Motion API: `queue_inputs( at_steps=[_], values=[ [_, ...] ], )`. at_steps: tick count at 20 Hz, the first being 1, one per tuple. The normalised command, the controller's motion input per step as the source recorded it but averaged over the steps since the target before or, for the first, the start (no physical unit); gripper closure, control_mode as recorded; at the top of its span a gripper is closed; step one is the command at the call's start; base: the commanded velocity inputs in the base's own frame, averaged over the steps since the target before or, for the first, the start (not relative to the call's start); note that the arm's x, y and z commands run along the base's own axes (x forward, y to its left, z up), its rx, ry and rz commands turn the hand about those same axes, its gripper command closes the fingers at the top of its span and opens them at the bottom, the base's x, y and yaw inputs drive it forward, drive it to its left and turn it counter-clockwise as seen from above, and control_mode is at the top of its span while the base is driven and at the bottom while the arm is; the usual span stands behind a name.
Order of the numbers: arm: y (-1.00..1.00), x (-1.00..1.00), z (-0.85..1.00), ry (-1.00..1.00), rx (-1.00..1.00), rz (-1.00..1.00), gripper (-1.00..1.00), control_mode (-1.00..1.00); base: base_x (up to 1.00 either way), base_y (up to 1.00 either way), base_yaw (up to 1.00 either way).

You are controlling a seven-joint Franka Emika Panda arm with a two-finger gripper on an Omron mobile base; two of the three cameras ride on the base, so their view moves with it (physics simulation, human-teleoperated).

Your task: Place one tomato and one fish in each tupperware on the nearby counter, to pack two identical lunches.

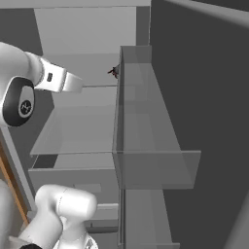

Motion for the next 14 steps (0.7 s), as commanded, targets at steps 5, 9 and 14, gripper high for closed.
queue_inputs(
  at_steps=[5, 9, 14],
  values=[
    [-0.2, 0.57, -0.18, -0.04, -0.04, 0.0, -1.0, -1.0, 0.0, 0.0, 0.0],
    [-0.19, 0.64, -0.08, 0.04, -0.01, 0.0, -1.0, -1.0, 0.0, 0.0, 0.0],
    [-0.07, 0.55, 0.0, 0.15, -0.01, 0.0, -1.0, -1.0, 0.0, 0.0, 0.0]
  ],
)
